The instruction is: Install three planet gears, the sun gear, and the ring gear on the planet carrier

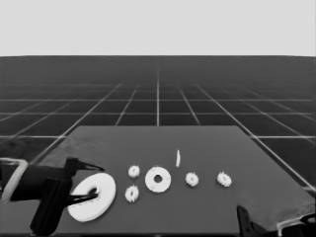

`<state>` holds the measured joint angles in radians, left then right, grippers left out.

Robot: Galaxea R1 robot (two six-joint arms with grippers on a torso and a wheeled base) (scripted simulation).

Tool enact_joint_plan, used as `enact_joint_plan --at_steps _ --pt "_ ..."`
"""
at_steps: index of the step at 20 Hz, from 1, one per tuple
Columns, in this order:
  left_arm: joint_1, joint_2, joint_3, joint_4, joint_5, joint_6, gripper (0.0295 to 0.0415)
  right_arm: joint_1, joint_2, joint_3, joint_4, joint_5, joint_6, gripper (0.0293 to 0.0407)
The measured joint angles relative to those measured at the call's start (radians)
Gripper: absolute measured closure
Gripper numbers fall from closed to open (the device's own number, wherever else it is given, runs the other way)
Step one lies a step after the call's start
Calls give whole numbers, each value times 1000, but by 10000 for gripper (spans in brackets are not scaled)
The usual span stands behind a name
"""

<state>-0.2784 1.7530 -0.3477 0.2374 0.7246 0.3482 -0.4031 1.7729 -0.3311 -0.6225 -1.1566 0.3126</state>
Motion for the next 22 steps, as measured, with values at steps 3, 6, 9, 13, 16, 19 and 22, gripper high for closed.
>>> enact_joint_plan --at_steps 3,6,9,13,16,19,22 --pt "-51 2 -56 58 -38 2 364 39 -11 -45 -60 -19 3 332" --pt "12 817 -561 155 933 -1348 307 47 -13 -54 -72 -23 3 316" --pt "45 943 -1025 -189 864 -1538 323 48 -14 -55 -75 -23 3 315" --pt "58 985 -1182 -267 858 -1535 326 48 -14 -56 -75 -23 3 315" --pt "374 1017 -1282 16 732 -1491 326 48 -14 -56 -75 -23 3 315" --pt "435 1047 -1368 58 691 -1449 326 48 -14 -56 -75 -23 3 315" --pt "437 1053 -1380 58 689 -1438 329 48 -14 -56 -75 -23 3 315"
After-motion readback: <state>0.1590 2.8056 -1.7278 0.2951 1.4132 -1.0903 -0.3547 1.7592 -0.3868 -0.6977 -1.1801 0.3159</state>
